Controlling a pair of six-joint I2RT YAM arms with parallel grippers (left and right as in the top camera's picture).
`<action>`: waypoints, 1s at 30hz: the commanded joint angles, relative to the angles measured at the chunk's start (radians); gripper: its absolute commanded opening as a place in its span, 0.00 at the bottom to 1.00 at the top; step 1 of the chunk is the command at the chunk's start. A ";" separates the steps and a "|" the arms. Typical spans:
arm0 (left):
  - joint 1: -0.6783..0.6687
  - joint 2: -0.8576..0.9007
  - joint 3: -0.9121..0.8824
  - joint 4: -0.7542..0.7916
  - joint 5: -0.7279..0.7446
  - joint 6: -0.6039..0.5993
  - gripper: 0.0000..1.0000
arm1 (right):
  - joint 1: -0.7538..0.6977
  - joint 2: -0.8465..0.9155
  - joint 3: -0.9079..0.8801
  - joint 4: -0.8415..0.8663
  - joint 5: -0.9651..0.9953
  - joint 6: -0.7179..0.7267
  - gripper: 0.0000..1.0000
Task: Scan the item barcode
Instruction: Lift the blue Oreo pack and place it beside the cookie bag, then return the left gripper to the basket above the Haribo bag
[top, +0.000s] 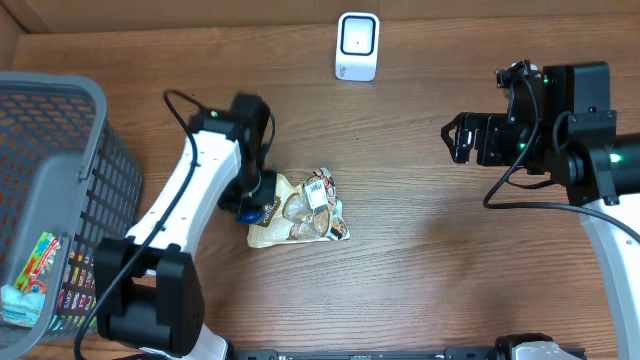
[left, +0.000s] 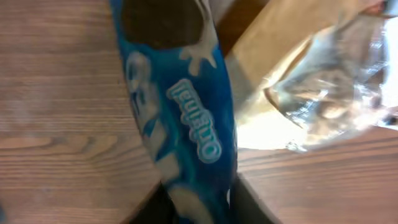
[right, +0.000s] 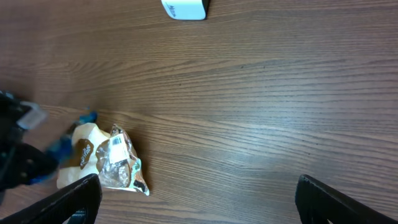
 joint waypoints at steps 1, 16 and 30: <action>0.006 -0.010 -0.007 0.031 0.011 0.018 0.57 | 0.008 0.001 0.020 0.007 -0.008 0.003 1.00; 0.187 -0.012 0.988 -0.395 0.013 -0.216 0.76 | 0.008 0.001 0.020 0.006 -0.008 0.003 1.00; 0.895 -0.306 0.682 -0.415 -0.116 -0.443 0.82 | 0.008 0.001 0.009 0.011 -0.008 0.003 1.00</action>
